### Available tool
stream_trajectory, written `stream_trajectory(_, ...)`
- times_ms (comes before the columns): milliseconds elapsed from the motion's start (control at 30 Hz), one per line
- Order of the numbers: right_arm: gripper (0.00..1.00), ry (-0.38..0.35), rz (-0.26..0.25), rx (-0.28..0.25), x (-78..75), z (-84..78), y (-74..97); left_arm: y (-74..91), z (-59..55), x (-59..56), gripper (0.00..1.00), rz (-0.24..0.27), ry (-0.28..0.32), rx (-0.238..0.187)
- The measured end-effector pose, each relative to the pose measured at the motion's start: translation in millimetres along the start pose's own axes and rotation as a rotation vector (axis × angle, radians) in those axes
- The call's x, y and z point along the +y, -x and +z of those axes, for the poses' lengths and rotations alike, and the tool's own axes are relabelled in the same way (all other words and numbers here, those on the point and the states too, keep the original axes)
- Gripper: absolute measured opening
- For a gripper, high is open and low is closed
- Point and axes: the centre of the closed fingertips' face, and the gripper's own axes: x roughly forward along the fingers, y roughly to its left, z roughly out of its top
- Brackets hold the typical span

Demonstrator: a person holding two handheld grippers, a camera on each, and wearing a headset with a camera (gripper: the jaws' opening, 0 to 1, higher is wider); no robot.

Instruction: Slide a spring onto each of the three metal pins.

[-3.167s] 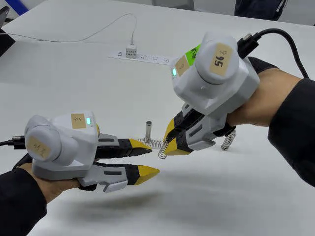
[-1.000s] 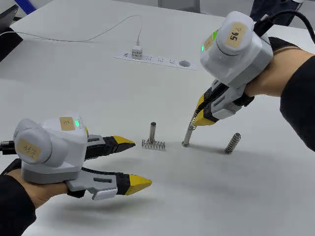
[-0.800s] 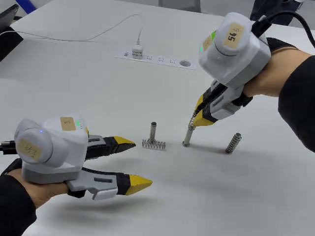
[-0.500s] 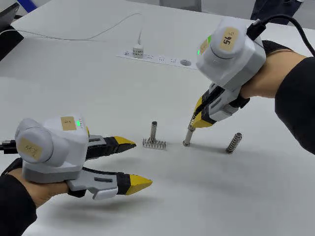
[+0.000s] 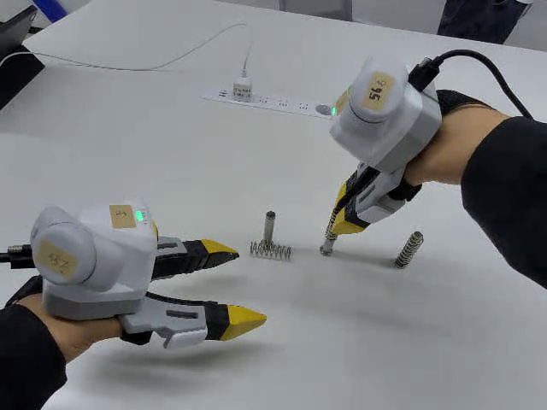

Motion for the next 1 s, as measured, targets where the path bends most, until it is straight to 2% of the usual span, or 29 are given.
stream_trajectory(267, 0.12, 0.0, 0.005, 0.031, 3.0, -7.1, -7.4, -0.6, -0.8, -1.2, 0.52, -0.003, 0.002, 0.003)
stream_trajectory(1000, 0.13, -0.023, 0.003, 0.047, 5.5, -14.3, -17.2, 0.2, -0.6, -0.8, 0.52, -0.001, 0.006, 0.003)
